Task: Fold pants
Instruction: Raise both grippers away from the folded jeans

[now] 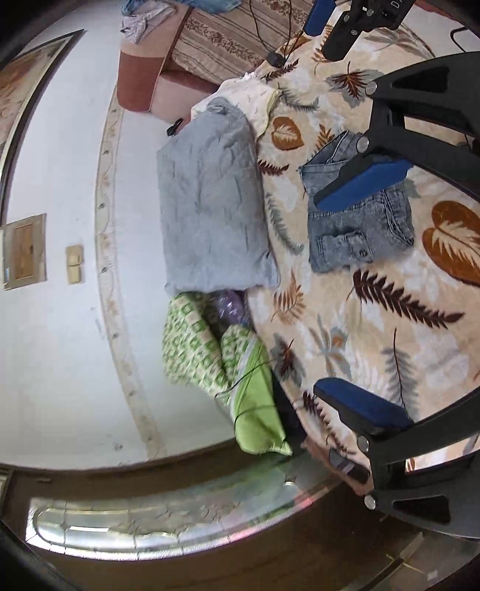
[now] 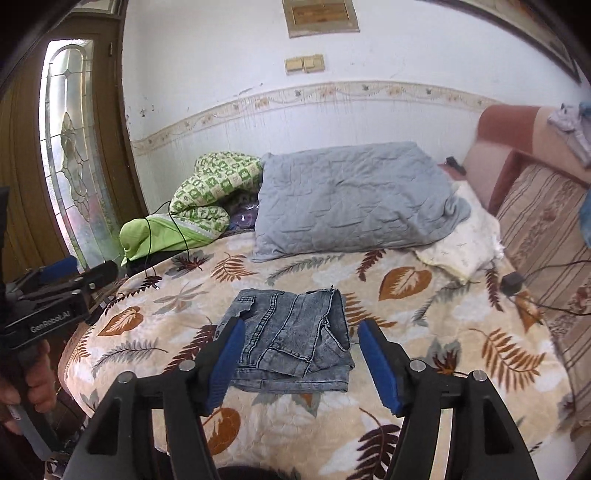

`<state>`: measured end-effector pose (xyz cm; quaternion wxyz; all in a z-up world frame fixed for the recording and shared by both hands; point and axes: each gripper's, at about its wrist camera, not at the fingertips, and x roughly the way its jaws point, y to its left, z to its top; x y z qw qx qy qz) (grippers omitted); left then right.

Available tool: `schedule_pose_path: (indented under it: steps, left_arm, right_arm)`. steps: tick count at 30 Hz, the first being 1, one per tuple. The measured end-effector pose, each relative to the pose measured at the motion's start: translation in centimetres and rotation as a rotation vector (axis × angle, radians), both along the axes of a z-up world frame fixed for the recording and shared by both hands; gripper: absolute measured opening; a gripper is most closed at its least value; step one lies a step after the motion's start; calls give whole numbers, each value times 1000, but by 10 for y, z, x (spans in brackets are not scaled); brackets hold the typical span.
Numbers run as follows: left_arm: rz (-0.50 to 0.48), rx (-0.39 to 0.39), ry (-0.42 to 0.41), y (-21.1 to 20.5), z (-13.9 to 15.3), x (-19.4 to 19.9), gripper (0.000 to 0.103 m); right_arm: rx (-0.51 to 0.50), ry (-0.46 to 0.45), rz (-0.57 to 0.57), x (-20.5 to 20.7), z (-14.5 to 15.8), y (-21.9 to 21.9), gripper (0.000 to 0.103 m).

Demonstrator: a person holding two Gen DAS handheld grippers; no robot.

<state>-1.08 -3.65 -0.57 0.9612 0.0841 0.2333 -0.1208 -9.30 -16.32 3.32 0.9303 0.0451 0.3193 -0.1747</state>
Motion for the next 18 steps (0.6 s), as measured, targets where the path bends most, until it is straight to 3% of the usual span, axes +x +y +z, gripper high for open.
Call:
schedule_pose_path:
  steps: [2,9,18]
  left_arm:
    - [9,-2,-22,6,4,-9,101]
    - [31,2,-63,25,12,-33,102]
    - [60,4,-39,37,7,-31,102]
  right_arm:
    - [-2,-6,2,-4,4,6,68]
    - [-9,-19,24,-10,11,31,68]
    - [-48,-31,52,-5,14,52,68]
